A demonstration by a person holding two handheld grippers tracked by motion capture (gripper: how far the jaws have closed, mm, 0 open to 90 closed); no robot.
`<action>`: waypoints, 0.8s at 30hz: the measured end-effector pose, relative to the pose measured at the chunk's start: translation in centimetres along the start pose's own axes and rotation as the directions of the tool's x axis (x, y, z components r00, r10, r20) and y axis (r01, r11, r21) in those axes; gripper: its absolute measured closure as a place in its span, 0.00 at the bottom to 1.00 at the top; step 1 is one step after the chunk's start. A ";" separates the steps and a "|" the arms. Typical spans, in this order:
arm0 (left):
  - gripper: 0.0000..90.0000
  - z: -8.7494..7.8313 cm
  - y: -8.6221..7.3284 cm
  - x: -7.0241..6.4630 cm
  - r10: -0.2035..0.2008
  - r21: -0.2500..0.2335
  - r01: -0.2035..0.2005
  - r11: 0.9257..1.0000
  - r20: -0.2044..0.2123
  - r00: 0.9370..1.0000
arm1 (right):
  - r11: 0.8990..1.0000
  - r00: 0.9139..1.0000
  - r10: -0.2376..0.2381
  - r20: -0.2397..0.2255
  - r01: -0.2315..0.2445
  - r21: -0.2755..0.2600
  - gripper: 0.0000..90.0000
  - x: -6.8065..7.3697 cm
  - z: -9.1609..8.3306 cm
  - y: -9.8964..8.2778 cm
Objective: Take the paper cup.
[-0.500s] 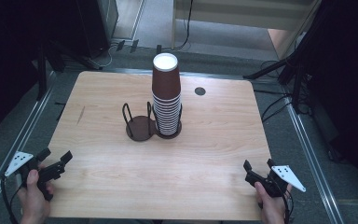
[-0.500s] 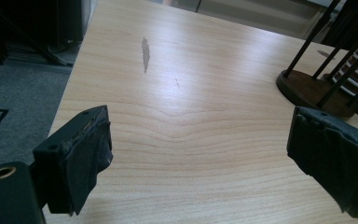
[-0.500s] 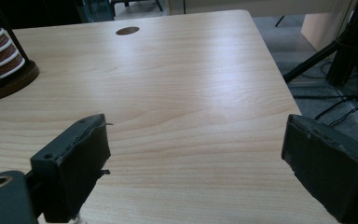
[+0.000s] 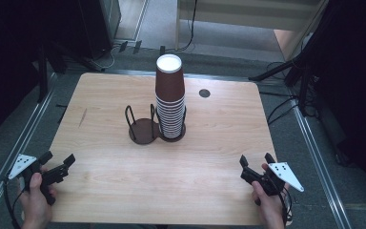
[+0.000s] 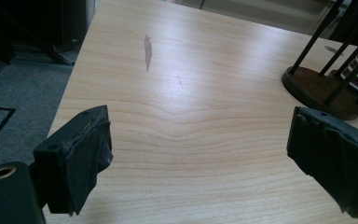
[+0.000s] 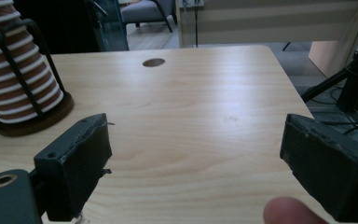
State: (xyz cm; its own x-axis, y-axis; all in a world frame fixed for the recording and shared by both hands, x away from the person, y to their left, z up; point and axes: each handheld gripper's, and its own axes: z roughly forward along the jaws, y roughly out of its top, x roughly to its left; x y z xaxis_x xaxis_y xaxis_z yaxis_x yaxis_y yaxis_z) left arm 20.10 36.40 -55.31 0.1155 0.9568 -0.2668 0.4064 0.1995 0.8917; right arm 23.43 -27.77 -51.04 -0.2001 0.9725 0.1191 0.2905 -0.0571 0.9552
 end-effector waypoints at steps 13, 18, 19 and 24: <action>0.08 0.1 0.1 0.1 -0.008 0.019 0.008 1.000 -0.007 1.000 | 0.999 1.000 0.001 0.021 0.000 -0.038 0.04 3.7 1.7 3.9; 0.08 0.1 0.1 0.1 -0.008 0.024 0.008 1.000 -0.002 1.000 | 0.999 1.000 -0.029 0.012 0.030 -0.032 0.04 5.3 2.9 5.5; 0.08 0.2 0.1 0.1 -0.011 0.023 0.011 1.000 -0.002 1.000 | 0.999 0.999 -0.033 0.005 0.034 -0.035 0.03 5.6 3.0 5.7; 0.08 0.2 0.1 0.1 -0.009 0.028 0.009 1.000 -0.001 1.000 | 0.997 0.998 -0.058 -0.009 0.057 -0.051 0.03 6.8 3.5 6.7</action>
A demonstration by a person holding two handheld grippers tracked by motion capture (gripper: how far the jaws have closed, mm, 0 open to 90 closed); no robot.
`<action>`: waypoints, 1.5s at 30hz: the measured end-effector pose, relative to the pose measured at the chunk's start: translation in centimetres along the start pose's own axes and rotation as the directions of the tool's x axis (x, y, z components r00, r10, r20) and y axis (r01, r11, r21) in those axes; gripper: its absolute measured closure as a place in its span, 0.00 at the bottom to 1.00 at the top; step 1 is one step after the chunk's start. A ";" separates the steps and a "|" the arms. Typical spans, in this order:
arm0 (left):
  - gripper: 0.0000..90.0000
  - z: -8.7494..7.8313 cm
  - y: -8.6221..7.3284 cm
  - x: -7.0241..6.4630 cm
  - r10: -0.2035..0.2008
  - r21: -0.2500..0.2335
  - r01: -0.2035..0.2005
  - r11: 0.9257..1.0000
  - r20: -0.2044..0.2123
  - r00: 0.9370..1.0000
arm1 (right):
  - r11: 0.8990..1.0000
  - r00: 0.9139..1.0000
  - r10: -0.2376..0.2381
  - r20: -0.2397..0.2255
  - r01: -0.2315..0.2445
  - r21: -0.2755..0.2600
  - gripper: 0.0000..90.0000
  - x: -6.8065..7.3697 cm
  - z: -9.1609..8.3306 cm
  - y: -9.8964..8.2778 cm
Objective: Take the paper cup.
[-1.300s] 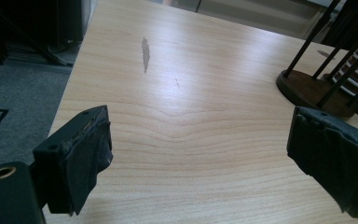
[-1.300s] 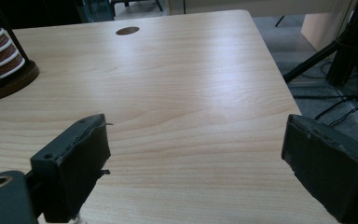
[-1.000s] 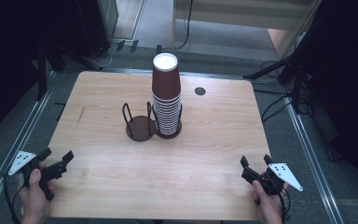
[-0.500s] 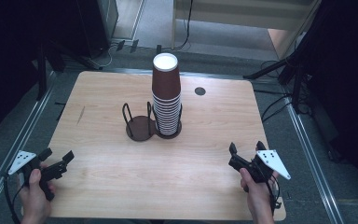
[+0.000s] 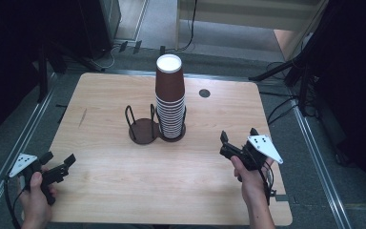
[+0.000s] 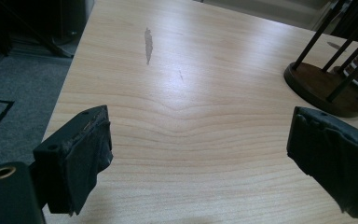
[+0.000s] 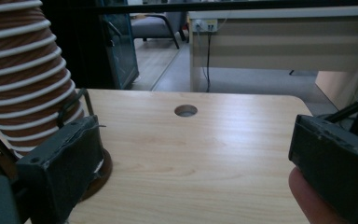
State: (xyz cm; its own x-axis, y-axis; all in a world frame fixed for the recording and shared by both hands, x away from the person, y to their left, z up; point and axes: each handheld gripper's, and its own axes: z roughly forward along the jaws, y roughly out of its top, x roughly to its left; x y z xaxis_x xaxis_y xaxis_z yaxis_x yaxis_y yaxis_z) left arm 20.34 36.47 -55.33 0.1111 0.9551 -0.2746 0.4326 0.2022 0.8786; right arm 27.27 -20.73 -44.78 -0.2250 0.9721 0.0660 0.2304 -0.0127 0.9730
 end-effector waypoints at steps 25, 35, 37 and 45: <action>0.08 0.0 0.0 0.1 -0.004 -0.002 0.004 1.000 0.007 1.000 | 0.999 0.994 -0.045 -0.096 0.043 -0.023 0.03 4.4 2.6 3.7; 0.08 0.0 0.0 0.1 -0.006 -0.004 0.006 1.000 0.010 1.000 | 0.998 0.989 -0.064 -0.137 0.060 -0.033 0.03 7.0 3.8 4.9; 0.08 0.0 0.0 0.1 -0.001 -0.002 0.001 1.000 0.008 1.000 | 0.998 0.988 -0.063 -0.143 0.058 -0.037 0.03 7.7 4.0 5.2; 0.08 0.0 0.0 0.0 0.003 -0.002 -0.003 1.000 0.005 1.000 | 0.996 0.984 -0.086 -0.154 0.080 -0.040 0.02 9.7 5.1 6.0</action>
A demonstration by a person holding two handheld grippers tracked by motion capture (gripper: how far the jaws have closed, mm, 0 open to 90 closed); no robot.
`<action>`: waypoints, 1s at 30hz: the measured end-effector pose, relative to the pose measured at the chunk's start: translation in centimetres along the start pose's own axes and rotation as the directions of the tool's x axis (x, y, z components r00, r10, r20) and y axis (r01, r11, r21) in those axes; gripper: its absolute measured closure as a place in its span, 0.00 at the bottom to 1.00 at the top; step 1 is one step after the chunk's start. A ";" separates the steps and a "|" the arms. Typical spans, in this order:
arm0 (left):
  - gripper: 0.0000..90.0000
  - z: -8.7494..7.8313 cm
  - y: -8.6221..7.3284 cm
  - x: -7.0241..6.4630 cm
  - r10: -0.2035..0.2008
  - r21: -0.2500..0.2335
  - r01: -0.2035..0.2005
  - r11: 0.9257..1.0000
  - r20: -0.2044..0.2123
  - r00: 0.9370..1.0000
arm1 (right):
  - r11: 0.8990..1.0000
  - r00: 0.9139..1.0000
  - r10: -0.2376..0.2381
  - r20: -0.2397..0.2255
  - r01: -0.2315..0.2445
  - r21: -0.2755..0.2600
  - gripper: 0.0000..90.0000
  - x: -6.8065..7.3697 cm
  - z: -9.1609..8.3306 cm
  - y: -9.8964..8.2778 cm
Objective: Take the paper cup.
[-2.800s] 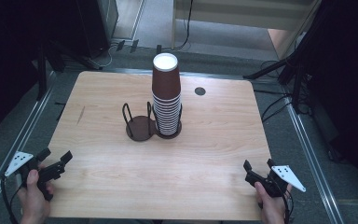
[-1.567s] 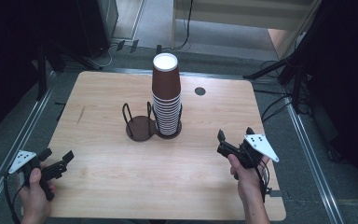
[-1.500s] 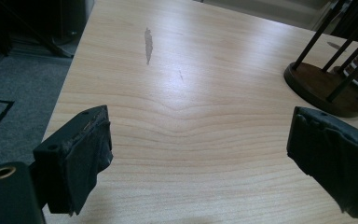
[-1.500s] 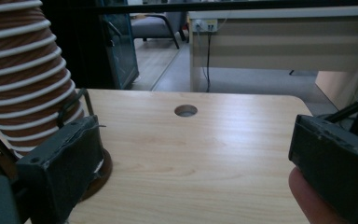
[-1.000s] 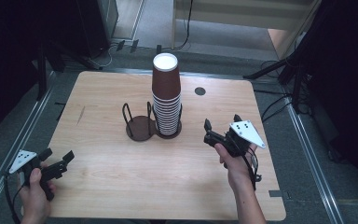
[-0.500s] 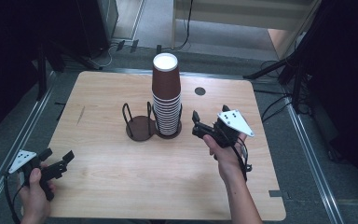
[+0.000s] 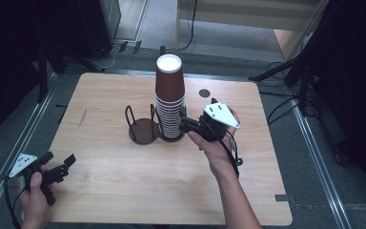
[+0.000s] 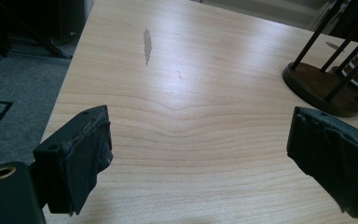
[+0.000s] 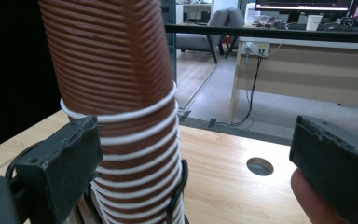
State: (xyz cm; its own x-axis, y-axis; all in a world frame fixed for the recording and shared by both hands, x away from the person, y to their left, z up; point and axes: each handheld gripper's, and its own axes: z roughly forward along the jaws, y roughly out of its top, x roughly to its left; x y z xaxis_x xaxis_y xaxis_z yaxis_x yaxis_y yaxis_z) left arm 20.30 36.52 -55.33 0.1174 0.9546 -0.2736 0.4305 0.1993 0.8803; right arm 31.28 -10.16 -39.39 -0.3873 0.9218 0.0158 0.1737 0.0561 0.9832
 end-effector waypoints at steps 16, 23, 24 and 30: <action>0.08 0.2 0.0 -0.7 0.054 0.015 -0.053 0.998 -0.018 0.998 | 1.000 1.000 0.001 -0.026 -0.001 0.002 0.02 2.6 2.9 1.5; 0.08 0.2 0.0 -0.7 0.058 0.016 -0.058 0.998 -0.018 0.998 | 1.000 1.000 -0.002 -0.031 0.003 0.012 0.01 3.5 4.4 1.8; 0.08 0.2 0.0 -0.7 0.061 0.017 -0.060 0.998 -0.019 0.998 | 1.000 0.999 -0.007 -0.033 0.007 0.010 0.00 3.6 4.6 1.9; 0.08 0.2 0.0 -0.9 0.074 0.019 -0.073 0.997 -0.029 0.997 | 1.000 0.999 -0.013 -0.035 0.013 0.015 0.00 4.5 5.6 2.2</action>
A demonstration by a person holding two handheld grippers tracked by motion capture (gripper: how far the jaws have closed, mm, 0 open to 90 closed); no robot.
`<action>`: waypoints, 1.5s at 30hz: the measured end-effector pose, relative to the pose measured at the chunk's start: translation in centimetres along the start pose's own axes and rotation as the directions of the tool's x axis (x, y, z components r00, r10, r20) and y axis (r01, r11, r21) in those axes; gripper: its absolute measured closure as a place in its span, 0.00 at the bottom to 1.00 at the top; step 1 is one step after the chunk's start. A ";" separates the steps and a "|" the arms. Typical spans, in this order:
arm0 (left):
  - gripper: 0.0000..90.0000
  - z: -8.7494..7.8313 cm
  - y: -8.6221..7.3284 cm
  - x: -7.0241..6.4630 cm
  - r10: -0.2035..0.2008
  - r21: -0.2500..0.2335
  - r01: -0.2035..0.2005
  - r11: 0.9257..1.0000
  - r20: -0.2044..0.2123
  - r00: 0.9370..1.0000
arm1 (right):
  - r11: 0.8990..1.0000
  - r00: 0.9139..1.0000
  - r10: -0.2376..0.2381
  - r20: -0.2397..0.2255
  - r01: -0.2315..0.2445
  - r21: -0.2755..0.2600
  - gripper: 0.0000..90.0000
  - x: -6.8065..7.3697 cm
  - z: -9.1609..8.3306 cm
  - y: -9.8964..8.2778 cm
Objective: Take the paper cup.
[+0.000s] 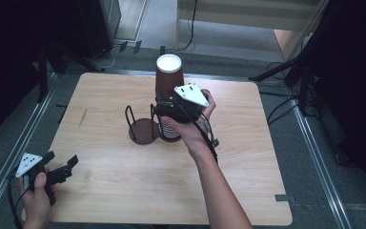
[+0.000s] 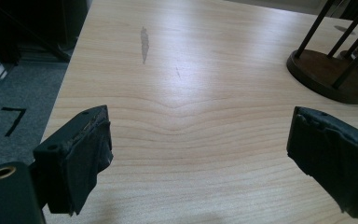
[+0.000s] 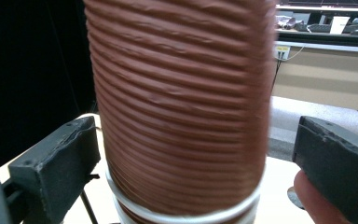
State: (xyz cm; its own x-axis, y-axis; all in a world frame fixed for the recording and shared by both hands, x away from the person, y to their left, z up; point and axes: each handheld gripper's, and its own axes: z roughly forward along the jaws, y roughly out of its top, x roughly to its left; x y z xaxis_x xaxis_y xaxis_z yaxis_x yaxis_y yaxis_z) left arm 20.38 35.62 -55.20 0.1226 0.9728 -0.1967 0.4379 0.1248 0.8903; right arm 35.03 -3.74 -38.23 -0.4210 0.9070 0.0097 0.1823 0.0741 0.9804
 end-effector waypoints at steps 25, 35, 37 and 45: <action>0.08 0.1 0.0 -0.1 0.005 0.007 -0.005 1.000 0.000 1.000 | 1.000 1.000 0.021 0.012 -0.021 -0.006 0.10 0.5 1.7 0.5; 0.08 0.1 0.0 0.0 0.003 0.008 -0.004 1.000 0.008 1.000 | 0.997 0.999 0.036 0.014 -0.035 -0.064 0.11 0.5 1.1 2.1; 0.08 0.1 0.0 0.0 0.003 0.008 -0.003 1.000 0.008 1.000 | 0.997 0.999 0.029 0.013 -0.028 -0.072 0.12 0.6 1.0 2.5; 0.08 0.1 0.0 0.0 -0.001 0.007 0.001 1.000 0.006 1.000 | 0.994 0.999 0.028 0.018 -0.026 -0.102 0.13 0.6 0.6 3.9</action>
State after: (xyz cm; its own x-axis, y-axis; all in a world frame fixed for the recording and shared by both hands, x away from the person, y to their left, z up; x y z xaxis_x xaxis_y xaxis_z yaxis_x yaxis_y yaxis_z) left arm 20.50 35.59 -55.21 0.1275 0.9715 -0.2000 0.4441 0.1244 0.8873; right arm 35.98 -2.64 -34.54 -0.3995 0.9161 0.0338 0.1016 0.0076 0.9948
